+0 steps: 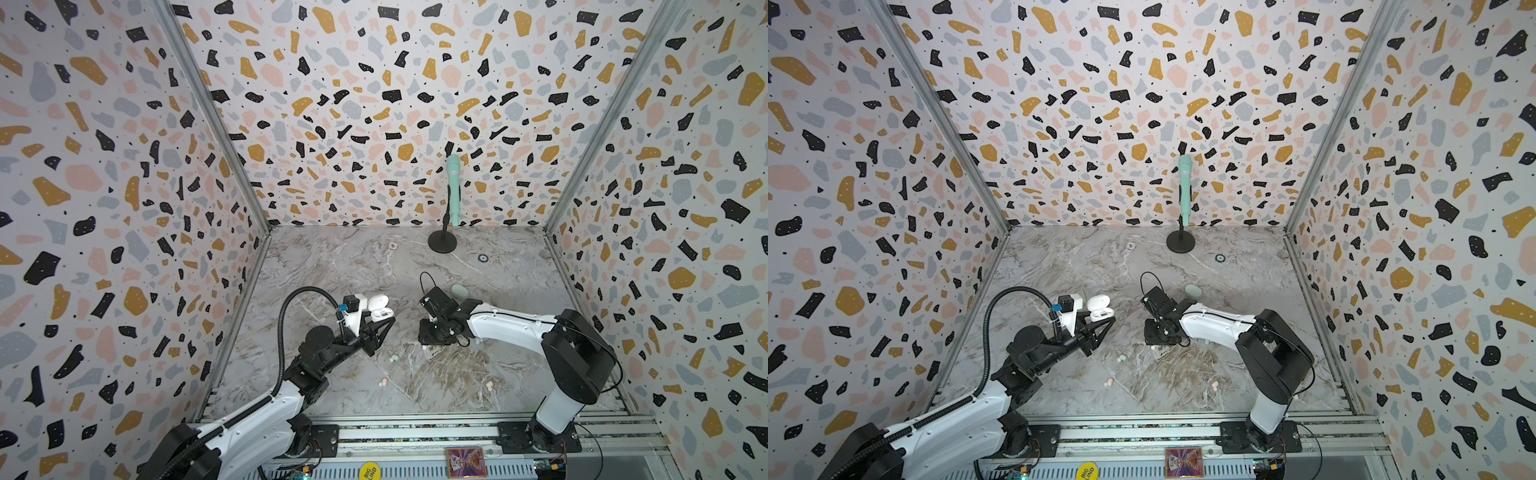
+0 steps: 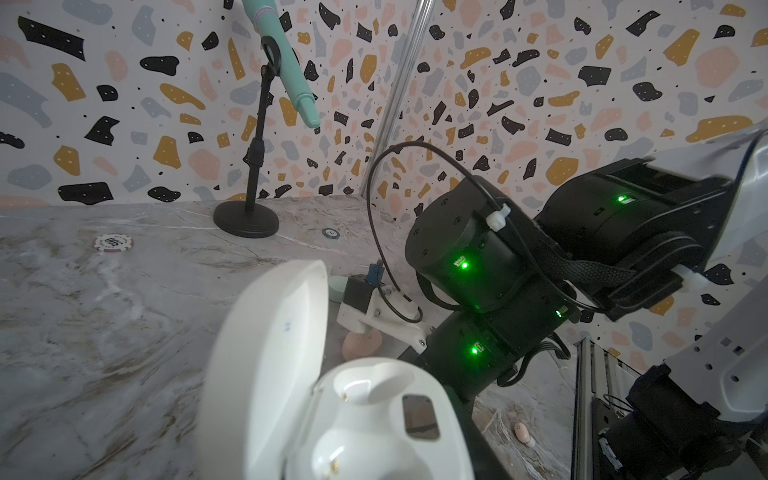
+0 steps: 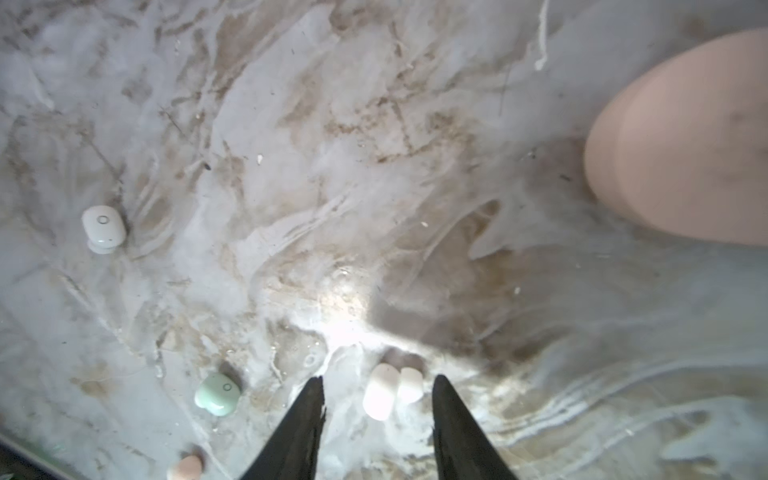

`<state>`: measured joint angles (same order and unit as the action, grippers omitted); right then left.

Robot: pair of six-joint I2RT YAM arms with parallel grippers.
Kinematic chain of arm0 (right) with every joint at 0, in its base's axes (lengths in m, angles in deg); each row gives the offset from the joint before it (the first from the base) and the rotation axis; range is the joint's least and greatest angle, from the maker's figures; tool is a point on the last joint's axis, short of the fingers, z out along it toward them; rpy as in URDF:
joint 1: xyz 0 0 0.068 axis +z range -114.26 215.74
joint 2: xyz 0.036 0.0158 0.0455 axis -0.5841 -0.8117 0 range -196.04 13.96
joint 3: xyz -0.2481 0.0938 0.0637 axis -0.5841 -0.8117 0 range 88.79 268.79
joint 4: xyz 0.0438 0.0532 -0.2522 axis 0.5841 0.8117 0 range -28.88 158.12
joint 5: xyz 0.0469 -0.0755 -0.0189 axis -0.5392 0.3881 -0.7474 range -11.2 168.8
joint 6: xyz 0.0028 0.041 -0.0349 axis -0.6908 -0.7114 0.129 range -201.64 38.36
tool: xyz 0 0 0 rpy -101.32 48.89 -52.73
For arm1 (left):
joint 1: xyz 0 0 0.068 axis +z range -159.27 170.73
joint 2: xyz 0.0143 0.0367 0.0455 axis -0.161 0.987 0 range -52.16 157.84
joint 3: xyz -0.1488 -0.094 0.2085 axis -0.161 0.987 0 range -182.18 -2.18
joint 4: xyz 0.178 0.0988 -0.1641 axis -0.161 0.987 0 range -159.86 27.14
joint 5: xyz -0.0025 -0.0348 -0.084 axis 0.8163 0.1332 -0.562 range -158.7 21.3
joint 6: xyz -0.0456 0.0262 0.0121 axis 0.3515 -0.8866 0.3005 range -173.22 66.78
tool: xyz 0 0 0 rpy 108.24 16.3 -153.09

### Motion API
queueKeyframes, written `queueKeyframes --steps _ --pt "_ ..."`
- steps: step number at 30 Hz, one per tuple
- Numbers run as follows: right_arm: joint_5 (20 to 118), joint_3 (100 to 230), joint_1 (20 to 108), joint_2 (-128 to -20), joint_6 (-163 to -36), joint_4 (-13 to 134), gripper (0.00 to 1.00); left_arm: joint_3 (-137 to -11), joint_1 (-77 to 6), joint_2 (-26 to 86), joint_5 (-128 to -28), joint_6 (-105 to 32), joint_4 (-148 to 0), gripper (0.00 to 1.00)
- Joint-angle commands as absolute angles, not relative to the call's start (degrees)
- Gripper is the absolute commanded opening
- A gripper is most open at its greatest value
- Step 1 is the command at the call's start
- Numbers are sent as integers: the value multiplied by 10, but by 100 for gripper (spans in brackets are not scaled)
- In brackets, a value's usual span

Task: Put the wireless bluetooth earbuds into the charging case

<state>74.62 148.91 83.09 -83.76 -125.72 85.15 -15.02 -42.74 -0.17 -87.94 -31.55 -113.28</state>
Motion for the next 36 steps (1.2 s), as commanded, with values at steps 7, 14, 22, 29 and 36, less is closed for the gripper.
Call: queueKeyframes --steps 7,14,22,29,36 --pt "806 1529 867 -880 -1223 925 44 -144 -425 -12 -886 -314 -1169 14" --pt "826 1525 872 -887 -1226 933 38 -145 -425 -10 -886 -314 -1169 14" --pt "824 1520 869 -871 -1229 923 28 -145 -425 -13 -886 -314 -1168 14" --pt "776 1474 834 -816 -1230 896 22 -146 -425 -9 -886 -313 -1170 14" --pt "681 1424 782 -756 -1238 855 20 -147 -424 -4 -887 -312 -1171 14"
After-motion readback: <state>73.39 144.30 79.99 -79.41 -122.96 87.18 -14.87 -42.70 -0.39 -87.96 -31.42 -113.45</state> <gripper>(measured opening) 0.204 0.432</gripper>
